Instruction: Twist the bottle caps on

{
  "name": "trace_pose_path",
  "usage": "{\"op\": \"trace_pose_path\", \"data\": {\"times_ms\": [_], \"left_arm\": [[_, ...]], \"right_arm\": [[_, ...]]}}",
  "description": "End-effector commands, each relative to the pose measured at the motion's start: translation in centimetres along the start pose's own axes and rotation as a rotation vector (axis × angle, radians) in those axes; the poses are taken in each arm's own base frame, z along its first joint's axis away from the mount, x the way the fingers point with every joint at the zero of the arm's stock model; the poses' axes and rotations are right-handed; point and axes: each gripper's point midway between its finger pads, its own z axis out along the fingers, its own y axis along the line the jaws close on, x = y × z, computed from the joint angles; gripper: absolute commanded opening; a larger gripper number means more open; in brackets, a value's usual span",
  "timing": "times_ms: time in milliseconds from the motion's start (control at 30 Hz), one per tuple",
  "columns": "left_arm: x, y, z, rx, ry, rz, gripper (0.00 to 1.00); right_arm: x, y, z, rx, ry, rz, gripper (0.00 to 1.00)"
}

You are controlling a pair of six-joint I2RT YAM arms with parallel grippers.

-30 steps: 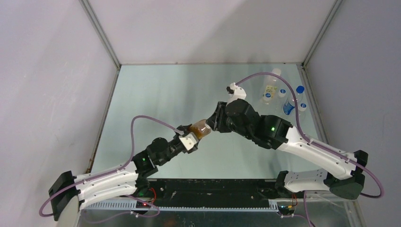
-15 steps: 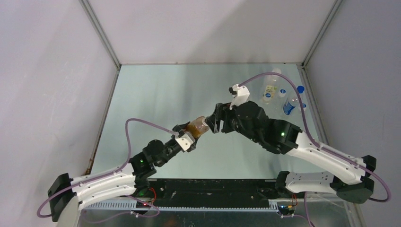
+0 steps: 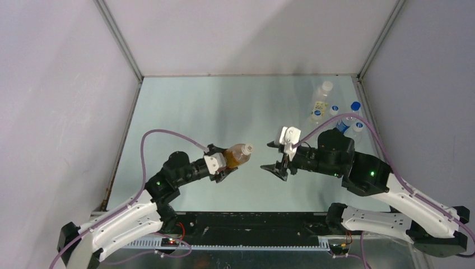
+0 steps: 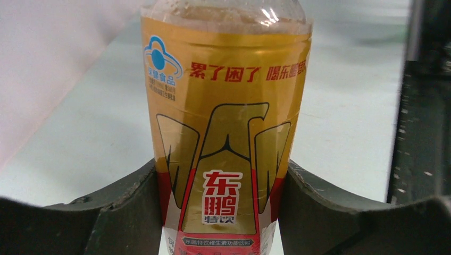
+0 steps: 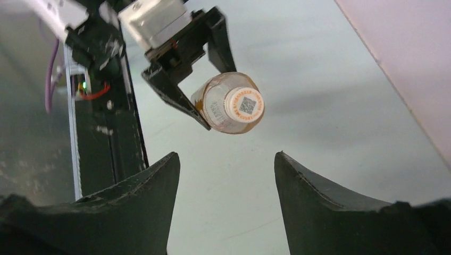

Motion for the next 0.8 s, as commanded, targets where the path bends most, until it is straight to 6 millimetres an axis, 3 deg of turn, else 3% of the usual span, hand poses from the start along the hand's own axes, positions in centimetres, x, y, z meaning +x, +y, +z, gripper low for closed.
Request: {"op": "trace_pose_path", "data": {"times_ms": [0,133,433,767], "left_arm": [[-2.2,-3.4,-0.2,0.251,-0.036,0.029,0.11],[-2.5,-4.8,-0.3,0.36,-0.03,0.051,0.1],[-3.6,-5.2,-0.2,0.403,-0.046,0.051,0.1],[-3.3,-5.6,-0.1,0.44,-0.032,0.051,0.09]], "right_arm": [[1.4,1.8,-0.4,-0.175,0.033,-0.263,0.66],[1.6,1.9,-0.3,-0.212,0.048,-0.354,0.64],[1.5,2.7,0.2,-0.275,0.044,-0.384,0.57],[0.7,3.3,0.7,-0.304,0.009,-0.382,0.51]]}}
